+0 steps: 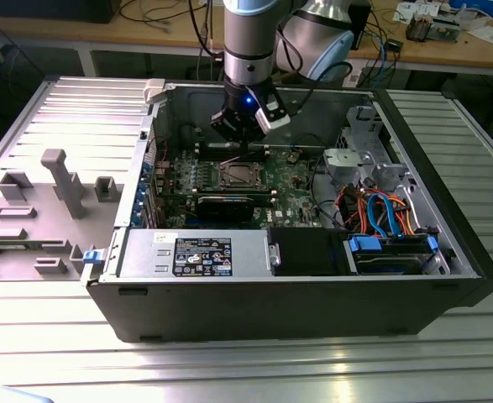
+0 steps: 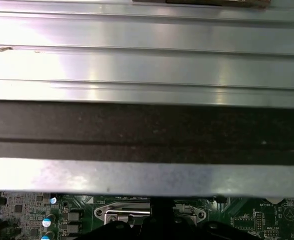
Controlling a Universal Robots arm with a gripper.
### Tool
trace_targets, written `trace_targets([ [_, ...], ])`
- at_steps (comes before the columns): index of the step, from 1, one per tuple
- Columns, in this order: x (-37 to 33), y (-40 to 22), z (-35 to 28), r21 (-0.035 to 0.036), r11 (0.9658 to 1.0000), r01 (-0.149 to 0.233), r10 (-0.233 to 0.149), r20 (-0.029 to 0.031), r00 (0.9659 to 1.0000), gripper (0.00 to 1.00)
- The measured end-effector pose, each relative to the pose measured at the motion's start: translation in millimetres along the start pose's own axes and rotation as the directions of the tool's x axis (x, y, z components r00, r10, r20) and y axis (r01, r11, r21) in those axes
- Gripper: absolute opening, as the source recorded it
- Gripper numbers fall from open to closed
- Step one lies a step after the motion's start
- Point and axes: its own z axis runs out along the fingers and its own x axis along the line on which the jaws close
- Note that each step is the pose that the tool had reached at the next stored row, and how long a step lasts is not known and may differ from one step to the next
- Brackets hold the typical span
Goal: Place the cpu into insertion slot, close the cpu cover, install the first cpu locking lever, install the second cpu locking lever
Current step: 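Install the first cpu locking lever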
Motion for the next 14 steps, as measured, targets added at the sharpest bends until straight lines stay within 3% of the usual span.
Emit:
trace_targets([
  [9, -7.5, -0.8, 7.3, 0.0012, 1.0, -0.009, 0.009, 0.0006, 1.0, 0.11],
  [14, -7.6, -0.7, 7.5, 0.0011, 0.9999, -0.01, 0.01, 0.001, 0.9999, 0.11],
])
